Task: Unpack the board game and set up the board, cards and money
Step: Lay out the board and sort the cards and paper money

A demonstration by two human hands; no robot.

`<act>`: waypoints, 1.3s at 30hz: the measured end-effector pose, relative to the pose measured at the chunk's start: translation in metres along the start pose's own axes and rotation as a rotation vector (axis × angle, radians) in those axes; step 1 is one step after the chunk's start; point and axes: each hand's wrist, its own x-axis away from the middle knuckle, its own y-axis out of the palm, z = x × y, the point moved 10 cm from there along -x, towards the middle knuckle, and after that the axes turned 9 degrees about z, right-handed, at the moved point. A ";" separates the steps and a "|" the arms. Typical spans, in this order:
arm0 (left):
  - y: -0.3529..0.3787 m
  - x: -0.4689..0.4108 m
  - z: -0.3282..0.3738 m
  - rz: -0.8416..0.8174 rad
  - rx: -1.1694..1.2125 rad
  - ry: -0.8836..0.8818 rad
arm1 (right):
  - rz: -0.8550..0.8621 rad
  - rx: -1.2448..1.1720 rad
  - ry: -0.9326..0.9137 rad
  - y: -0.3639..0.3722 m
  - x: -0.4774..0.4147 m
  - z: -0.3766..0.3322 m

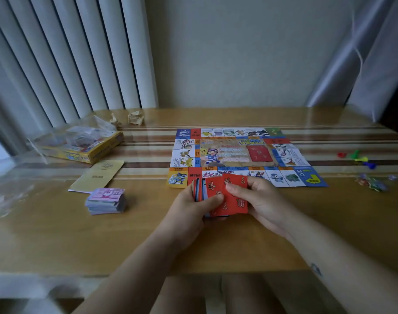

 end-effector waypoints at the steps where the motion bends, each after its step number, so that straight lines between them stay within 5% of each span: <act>1: -0.002 -0.001 0.000 0.018 -0.014 0.016 | 0.001 -0.048 -0.005 0.001 0.000 0.002; 16: -0.010 0.003 0.006 0.101 0.208 0.017 | 0.160 -0.196 -0.065 -0.015 0.003 0.005; 23: -0.055 0.010 0.018 0.323 0.416 -0.012 | 0.088 0.479 -0.210 0.021 0.030 -0.012; 34: -0.048 0.022 0.018 0.225 0.459 -0.143 | 0.126 1.311 -0.448 0.034 0.043 -0.010; 36: -0.041 0.024 0.015 0.192 0.401 -0.148 | 0.153 1.198 -0.498 0.028 0.041 -0.018; 39: -0.027 0.029 0.006 0.140 0.313 -0.159 | 0.193 0.655 -0.399 0.005 0.034 -0.035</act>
